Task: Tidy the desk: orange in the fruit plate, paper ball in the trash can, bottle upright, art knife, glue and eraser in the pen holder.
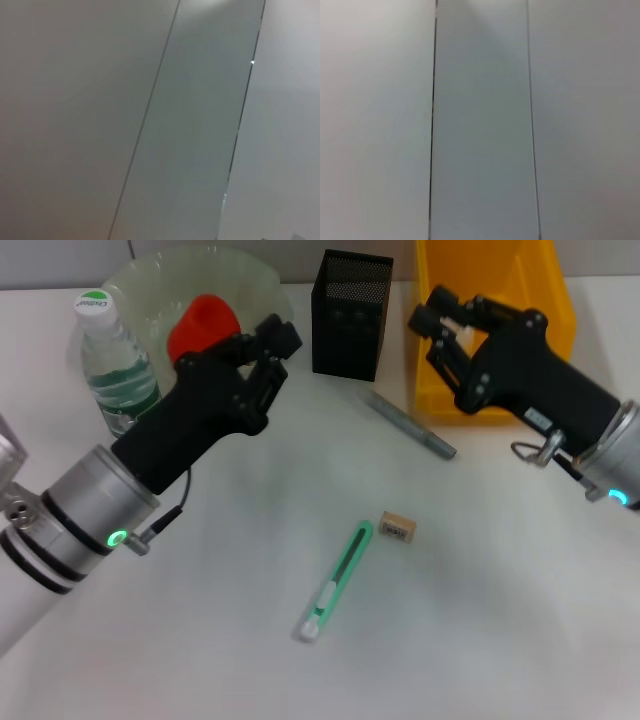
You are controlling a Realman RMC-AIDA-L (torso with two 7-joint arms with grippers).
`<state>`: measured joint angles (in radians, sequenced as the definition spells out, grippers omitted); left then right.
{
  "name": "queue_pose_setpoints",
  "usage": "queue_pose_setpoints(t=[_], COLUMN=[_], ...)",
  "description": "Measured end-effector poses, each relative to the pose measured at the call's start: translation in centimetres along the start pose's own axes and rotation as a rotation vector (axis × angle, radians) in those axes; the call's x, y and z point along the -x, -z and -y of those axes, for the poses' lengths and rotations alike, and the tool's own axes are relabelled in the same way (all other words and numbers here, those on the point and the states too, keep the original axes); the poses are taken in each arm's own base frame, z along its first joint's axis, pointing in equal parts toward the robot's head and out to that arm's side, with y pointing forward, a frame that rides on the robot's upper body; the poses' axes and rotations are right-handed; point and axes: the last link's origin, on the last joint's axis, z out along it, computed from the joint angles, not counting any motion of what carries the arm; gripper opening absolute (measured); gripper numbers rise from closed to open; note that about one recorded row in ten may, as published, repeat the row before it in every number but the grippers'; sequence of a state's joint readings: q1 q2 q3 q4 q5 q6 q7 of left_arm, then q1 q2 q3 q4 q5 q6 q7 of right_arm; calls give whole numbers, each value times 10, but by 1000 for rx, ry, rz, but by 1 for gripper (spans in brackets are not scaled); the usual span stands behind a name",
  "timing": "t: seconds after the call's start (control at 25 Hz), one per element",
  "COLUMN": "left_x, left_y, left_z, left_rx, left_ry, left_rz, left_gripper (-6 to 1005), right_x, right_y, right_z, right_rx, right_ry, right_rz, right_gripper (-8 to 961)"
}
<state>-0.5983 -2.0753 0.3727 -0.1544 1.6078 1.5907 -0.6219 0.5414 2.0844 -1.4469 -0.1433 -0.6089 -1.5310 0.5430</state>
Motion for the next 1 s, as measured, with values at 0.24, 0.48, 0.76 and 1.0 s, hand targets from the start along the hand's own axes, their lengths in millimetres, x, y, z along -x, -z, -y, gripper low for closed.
queue_pose_setpoints(t=[0.24, 0.48, 0.76, 1.0], left_x=[-5, -13, -25, -40], left_y=[20, 45, 86, 118], left_z=[6, 21, 29, 33], left_rx=[1, 32, 98, 152], left_ry=[-8, -3, -41, -30], left_rz=[1, 95, 271, 360], left_gripper=[180, 511, 666, 869], right_x=[22, 50, 94, 105], right_y=[-7, -13, -44, -80], right_z=[16, 37, 46, 39], right_rx=[53, 211, 550, 733], right_ry=[-153, -297, -249, -78], right_rz=[37, -62, -425, -782], right_gripper=[274, 469, 652, 649])
